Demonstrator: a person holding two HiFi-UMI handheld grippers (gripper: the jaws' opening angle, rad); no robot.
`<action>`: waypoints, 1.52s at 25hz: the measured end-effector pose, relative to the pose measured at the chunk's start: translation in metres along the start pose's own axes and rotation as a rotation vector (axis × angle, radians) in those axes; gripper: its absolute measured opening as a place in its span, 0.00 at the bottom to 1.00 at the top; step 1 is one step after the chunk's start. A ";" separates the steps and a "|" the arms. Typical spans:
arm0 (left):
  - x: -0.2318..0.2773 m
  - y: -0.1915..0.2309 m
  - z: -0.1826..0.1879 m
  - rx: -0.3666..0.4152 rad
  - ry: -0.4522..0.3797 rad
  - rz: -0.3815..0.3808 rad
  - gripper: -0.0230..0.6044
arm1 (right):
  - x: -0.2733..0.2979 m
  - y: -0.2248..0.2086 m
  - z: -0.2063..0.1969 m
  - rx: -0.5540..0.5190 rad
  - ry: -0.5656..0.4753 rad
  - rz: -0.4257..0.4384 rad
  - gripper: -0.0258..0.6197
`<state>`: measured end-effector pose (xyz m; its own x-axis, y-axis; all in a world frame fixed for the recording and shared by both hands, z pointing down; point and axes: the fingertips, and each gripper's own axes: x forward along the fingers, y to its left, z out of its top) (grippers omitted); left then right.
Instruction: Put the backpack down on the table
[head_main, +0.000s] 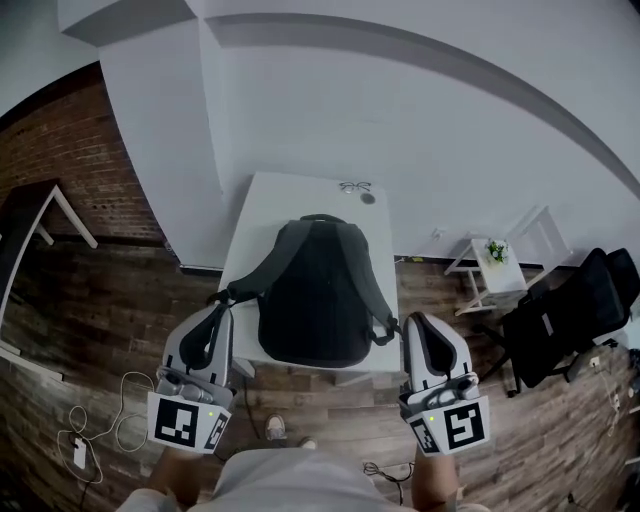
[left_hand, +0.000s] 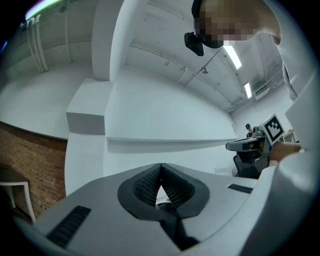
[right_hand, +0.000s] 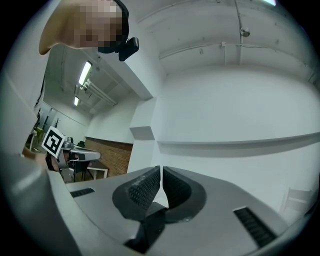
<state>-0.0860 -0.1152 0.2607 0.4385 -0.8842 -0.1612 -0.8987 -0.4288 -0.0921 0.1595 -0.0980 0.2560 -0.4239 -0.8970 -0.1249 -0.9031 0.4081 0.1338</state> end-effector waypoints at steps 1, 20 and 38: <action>-0.003 0.002 -0.001 -0.002 0.005 0.011 0.06 | -0.003 0.000 -0.001 0.005 0.005 -0.006 0.11; -0.007 0.018 -0.022 -0.068 0.050 0.043 0.06 | -0.012 -0.015 -0.014 0.034 0.031 -0.109 0.11; -0.004 0.020 -0.038 -0.089 0.074 0.035 0.06 | -0.015 -0.013 -0.027 0.062 0.051 -0.126 0.11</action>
<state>-0.1062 -0.1273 0.2969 0.4072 -0.9089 -0.0895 -0.9126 -0.4089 0.0008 0.1793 -0.0944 0.2832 -0.3042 -0.9487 -0.0866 -0.9521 0.3000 0.0586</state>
